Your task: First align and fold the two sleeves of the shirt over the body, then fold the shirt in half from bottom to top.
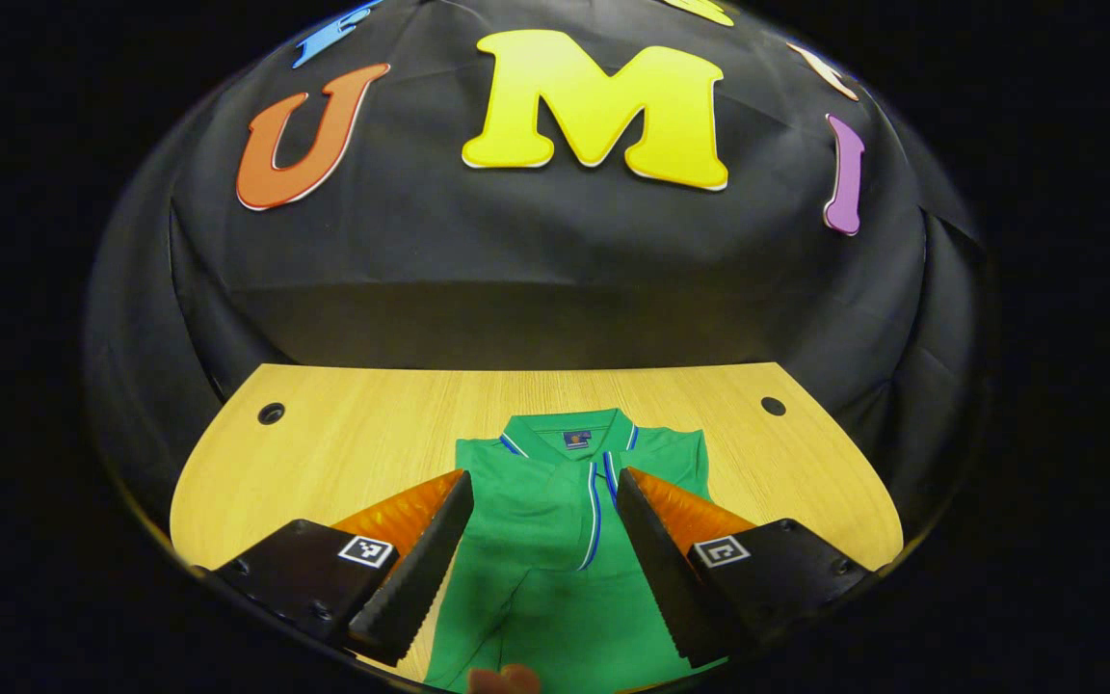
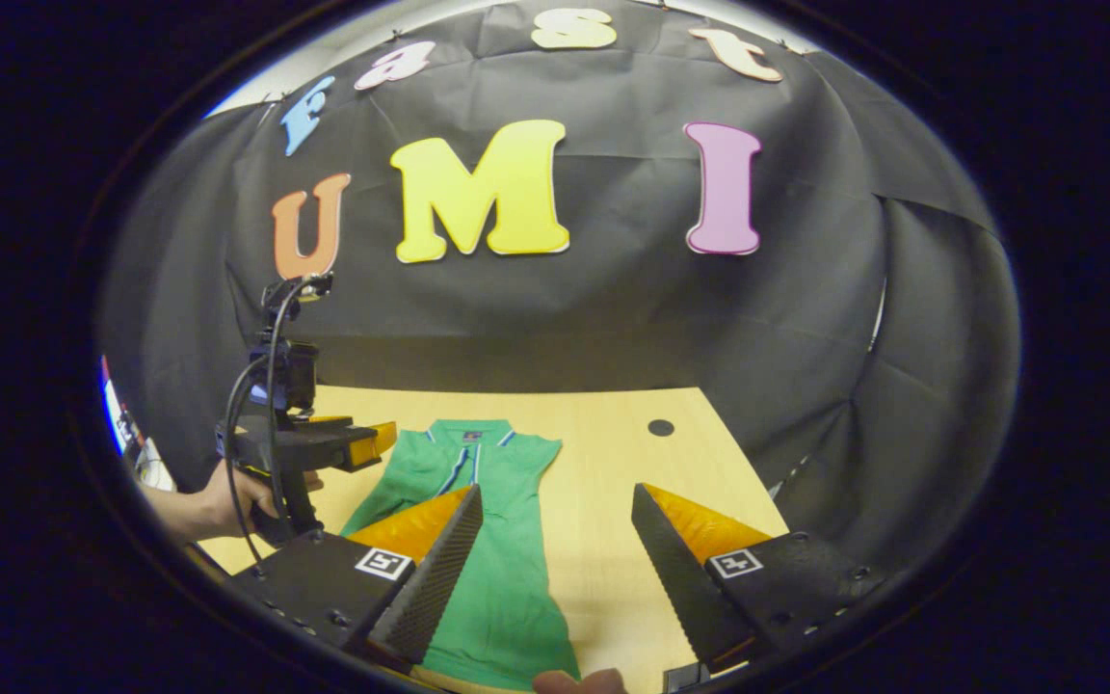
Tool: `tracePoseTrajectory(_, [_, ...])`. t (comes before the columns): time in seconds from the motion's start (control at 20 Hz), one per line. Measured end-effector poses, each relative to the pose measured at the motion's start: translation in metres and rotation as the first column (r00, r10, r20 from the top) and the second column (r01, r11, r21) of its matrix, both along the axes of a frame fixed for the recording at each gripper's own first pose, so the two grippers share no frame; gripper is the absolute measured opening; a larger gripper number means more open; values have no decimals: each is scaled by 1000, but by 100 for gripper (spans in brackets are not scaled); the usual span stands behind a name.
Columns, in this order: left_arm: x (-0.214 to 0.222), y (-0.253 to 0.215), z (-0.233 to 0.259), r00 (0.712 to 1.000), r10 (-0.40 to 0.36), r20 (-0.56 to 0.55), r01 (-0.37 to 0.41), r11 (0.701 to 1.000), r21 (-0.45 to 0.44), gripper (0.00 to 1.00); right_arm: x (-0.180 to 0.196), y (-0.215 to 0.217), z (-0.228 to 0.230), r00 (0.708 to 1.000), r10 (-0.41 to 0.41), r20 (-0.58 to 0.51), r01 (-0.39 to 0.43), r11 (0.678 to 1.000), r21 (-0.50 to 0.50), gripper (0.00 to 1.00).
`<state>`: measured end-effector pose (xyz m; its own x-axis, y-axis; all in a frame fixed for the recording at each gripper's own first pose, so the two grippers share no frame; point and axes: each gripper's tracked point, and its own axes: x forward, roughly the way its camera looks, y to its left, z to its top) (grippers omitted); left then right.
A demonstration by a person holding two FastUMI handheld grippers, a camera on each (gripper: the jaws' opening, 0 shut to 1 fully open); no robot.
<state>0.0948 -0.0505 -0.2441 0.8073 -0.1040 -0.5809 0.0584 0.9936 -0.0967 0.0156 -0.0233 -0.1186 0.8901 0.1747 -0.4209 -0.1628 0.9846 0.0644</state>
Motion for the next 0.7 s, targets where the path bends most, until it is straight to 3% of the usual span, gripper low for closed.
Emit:
tracePoseTrajectory(0.05, [-10, 6, 6, 1000, 2, 6, -2, 1000, 7, 97, -4, -1, -4, 1000, 18, -7, -18, 1000, 0, 93])
tracePoseTrajectory(0.35, [-96, 42, 22, 1000, 2, -23, -2, 1000, 15, 97, -31, -5, -38, 992, 97, -80, -100, 995, -27, 96])
tracePoseTrajectory(0.45, [-127, 57, 18, 998, 2, -58, -1, 1000, 25, 97, -39, -6, -45, 988, 118, -104, -120, 993, -21, 93])
tracePoseTrajectory(0.55, [-163, 71, 13, 994, -2, -105, 5, 1000, 24, 97, -55, -14, -62, 980, 124, -153, -133, 990, -46, 96])
tracePoseTrajectory(0.7, [-210, 84, -6, 981, -49, -188, 59, 997, 45, 97, -77, -22, -90, 967, 111, -230, -130, 989, -69, 96])
